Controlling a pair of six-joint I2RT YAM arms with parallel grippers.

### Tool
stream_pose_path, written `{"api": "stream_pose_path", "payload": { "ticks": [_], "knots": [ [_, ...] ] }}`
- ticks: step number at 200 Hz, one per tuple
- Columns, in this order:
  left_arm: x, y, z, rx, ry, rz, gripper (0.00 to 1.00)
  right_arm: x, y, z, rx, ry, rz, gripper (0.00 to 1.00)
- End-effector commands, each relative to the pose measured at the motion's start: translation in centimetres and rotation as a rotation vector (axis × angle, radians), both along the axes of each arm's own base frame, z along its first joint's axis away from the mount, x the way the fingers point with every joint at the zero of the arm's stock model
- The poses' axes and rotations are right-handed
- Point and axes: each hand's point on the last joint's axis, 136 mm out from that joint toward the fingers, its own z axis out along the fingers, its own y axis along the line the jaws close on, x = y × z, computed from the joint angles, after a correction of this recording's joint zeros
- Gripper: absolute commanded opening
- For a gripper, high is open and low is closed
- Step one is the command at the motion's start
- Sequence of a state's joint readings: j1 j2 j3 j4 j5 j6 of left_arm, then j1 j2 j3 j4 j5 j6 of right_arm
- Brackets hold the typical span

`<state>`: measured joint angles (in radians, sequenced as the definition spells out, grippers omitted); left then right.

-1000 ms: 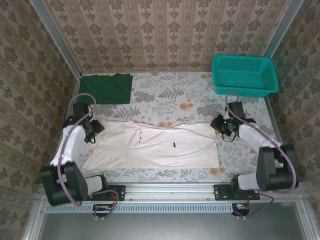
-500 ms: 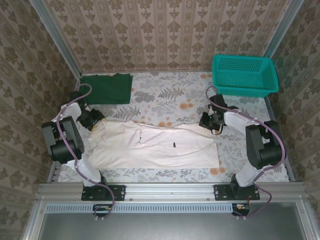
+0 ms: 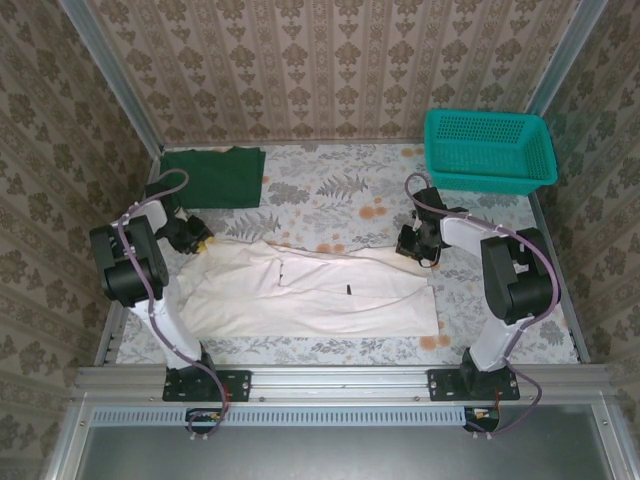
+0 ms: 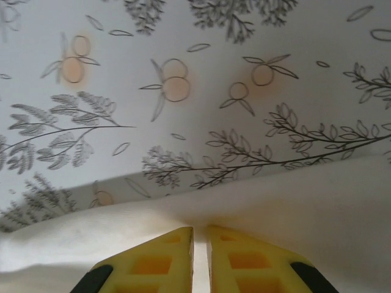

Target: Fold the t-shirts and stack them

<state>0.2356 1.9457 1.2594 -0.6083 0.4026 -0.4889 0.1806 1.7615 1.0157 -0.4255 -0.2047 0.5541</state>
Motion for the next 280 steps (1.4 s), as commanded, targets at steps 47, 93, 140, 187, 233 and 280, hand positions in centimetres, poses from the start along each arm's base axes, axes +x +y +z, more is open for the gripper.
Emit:
{"api": "stream_pose_path", "payload": {
  "ticks": [47,93,140,187,233,280],
  "knots": [
    [2.5,1.2,1.7,0.038,-0.084,0.004,0.00,0.1,-2.6,-1.3,-0.014,0.064,-0.128,0.16],
    [3.3,4.2,2.2,0.093,-0.111,0.110,0.00,1.1,-3.9,-1.4,0.024,0.058,-0.281,0.15],
    [4.0,4.4,1.3,0.058,-0.097,0.164,0.03,2.6,-4.8,-1.2,0.055,0.017,-0.358,0.19],
    [4.5,4.6,3.8,0.072,-0.109,0.157,0.14,3.4,-4.4,0.9,0.085,-0.061,-0.331,0.30],
    [2.9,3.4,7.7,0.102,-0.126,0.120,0.42,3.8,-4.0,4.7,0.121,-0.207,-0.290,0.35],
    [-0.3,-2.3,8.7,0.087,-0.099,-0.084,0.47,3.8,-1.1,7.6,0.190,-0.338,-0.153,0.36]
  ]
}}
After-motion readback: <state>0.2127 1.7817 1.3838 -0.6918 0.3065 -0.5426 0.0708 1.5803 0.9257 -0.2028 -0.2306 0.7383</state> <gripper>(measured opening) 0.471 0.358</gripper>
